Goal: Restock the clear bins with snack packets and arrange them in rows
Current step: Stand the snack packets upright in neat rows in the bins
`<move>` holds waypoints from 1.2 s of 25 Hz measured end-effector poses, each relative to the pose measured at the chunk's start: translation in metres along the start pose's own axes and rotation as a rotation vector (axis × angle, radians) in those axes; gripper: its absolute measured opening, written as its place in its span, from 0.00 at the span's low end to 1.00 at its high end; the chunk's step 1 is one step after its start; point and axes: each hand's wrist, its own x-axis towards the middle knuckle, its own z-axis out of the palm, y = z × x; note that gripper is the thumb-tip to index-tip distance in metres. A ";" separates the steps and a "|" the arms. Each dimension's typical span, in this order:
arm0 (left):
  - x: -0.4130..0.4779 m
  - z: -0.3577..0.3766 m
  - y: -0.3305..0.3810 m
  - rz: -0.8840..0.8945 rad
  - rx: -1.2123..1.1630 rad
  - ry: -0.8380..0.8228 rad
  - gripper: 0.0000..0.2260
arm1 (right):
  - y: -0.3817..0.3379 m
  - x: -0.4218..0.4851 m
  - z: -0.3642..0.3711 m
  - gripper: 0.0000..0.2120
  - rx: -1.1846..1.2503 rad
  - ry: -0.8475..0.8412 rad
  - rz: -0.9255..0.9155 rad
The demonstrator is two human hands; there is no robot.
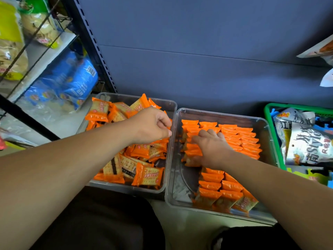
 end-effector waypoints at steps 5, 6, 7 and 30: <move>0.004 0.008 0.002 0.022 0.000 -0.057 0.11 | -0.003 0.003 0.014 0.30 -0.077 0.074 0.045; 0.004 0.008 0.001 0.019 -0.010 -0.055 0.11 | -0.005 0.003 0.017 0.31 -0.069 0.091 0.054; 0.003 0.006 -0.001 0.013 -0.024 -0.051 0.11 | -0.006 0.003 0.019 0.31 -0.063 0.107 0.060; -0.051 0.009 -0.017 -0.146 0.661 -0.487 0.25 | 0.002 -0.013 -0.016 0.24 0.146 0.045 0.022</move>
